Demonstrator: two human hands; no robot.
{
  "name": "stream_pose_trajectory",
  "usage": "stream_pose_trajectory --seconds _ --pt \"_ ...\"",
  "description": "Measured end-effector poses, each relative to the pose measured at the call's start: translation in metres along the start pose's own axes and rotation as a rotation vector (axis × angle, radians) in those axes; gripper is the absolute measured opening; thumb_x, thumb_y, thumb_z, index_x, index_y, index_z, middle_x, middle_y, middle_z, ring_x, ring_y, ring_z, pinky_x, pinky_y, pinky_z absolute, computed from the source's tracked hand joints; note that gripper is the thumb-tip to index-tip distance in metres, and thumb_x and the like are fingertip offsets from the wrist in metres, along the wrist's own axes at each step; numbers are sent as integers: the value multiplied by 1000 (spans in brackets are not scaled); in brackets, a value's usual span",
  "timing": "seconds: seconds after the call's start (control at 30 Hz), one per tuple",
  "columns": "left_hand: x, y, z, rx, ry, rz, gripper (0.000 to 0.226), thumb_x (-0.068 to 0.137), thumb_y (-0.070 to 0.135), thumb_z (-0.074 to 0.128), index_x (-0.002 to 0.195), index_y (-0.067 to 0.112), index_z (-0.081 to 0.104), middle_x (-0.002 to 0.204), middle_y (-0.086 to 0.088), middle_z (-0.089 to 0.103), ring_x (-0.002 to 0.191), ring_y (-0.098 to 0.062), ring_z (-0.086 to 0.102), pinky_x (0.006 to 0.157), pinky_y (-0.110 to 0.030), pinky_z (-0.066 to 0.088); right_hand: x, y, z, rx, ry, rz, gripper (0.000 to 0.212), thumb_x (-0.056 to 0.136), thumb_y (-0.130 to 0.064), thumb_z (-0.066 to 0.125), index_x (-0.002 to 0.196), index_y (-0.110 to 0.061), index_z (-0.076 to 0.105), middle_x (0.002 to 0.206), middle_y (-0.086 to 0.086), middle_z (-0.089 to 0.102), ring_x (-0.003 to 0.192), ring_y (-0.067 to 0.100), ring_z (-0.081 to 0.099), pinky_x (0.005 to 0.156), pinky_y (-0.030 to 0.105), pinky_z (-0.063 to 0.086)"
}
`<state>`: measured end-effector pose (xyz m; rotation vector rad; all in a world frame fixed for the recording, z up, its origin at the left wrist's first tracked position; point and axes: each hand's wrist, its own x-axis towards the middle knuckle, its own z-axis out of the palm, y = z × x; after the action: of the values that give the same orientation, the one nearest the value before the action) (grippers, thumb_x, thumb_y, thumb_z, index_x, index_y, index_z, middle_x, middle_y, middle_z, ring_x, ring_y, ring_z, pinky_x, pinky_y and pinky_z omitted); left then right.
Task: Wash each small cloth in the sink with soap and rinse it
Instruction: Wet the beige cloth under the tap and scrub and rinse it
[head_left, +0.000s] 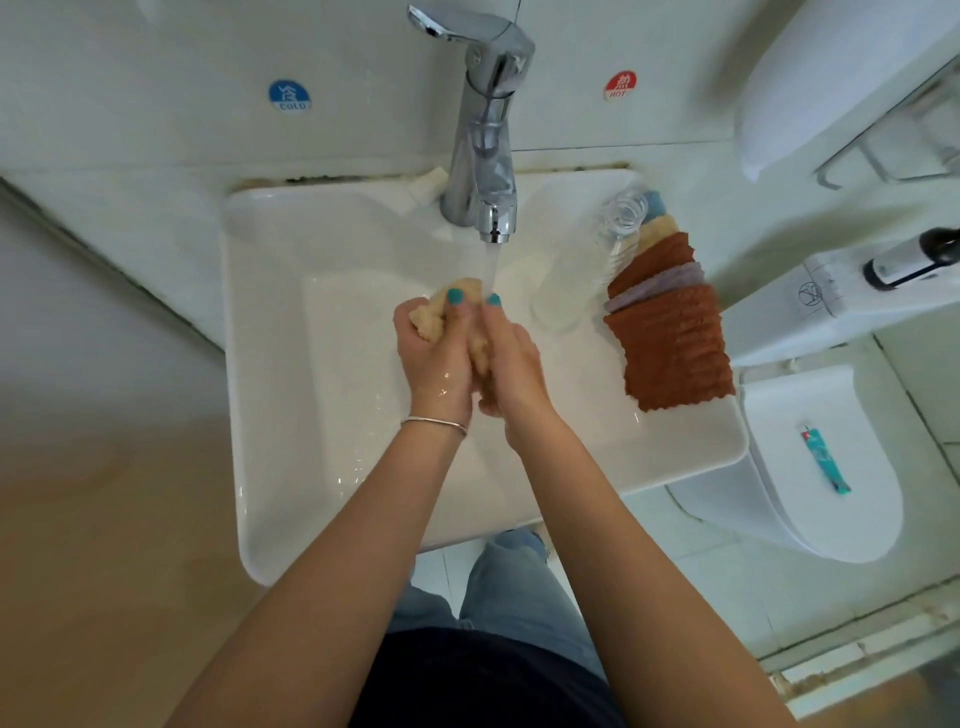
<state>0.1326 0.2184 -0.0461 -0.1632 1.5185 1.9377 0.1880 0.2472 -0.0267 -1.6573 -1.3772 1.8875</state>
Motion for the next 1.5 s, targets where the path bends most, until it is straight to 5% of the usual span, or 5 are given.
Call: stream_pose_trajectory --seconds 0.27,0.4,0.6,1.2,1.5 --pt "8 11 -28 367 -256 176 45 80 3 73 108 35 59 94 3 68 78 -8 64 73 -23 56 22 0 -17 -174 111 -502 12 89 -18 66 97 -25 61 88 -4 68 83 15 65 76 35 53" --pt "12 18 -30 598 -469 102 4 91 26 66 90 24 63 80 5 63 75 -10 58 70 -30 52 28 -10 -27 -279 66 -547 14 86 -25 68 85 -39 65 78 -12 68 80 10 63 77 36 53" --pt "4 8 -3 517 -276 243 7 98 29 54 103 30 50 81 9 59 65 5 57 58 -13 44 20 -3 -18 -362 -16 -325 27 85 -67 43 95 -45 53 90 -15 67 89 15 66 81 45 55" --pt "24 4 16 453 -24 264 46 94 48 50 64 14 47 58 7 45 58 -9 39 58 -23 35 28 -13 19 -354 195 -445 46 98 -51 45 70 -14 46 65 -8 49 60 4 51 57 18 35" --pt "31 7 28 584 -69 312 61 102 26 45 42 22 37 40 7 38 42 -6 37 50 -19 29 32 -22 8 -313 203 -399 46 103 -32 40 61 -13 43 56 -2 47 56 13 44 59 35 36"
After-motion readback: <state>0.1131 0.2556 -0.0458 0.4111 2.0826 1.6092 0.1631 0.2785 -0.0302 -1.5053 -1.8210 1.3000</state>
